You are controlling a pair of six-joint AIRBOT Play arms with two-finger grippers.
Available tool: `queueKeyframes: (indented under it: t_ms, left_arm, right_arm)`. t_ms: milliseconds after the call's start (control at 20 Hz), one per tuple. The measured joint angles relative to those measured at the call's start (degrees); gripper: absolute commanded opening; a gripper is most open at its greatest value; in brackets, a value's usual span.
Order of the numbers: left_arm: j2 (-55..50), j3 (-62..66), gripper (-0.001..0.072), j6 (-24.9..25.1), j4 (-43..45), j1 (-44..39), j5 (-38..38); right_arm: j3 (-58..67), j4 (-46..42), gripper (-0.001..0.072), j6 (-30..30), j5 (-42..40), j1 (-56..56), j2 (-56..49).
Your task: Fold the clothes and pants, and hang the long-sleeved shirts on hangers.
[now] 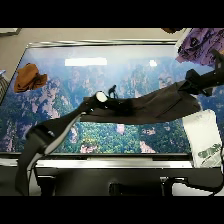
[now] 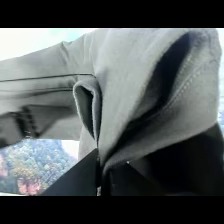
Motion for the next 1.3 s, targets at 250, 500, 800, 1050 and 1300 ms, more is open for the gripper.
queueKeyframes:
  t_ms: [250,500,800,1050,1300]
  left_arm:
    - [-6.7,8.7,0.0014,-5.1,-2.1,-4.9,3.8]
    - [-9.4,12.0,0.0014,-6.8,-5.4,-7.1,8.3]
    - [-6.2,12.8,0.0013,-6.3,-2.3,-0.7,1.2]
    - [4.2,12.8,0.0015,-6.1,17.0,10.9,-14.8]
    - [15.6,12.8,0.0016,-4.4,32.7,24.1,-30.4]
  right_arm:
    - [4.7,-2.3,0.0028,1.9,-1.3,0.0,0.3]
    - [6.3,-3.0,0.0028,2.6,-2.1,0.0,0.3]
    - [6.7,-3.1,0.0027,4.8,-0.4,0.5,0.3]
    - [6.7,-3.0,0.0027,10.2,3.5,7.8,0.3]
    - [6.7,-5.8,0.0027,19.1,8.8,22.1,-0.3]
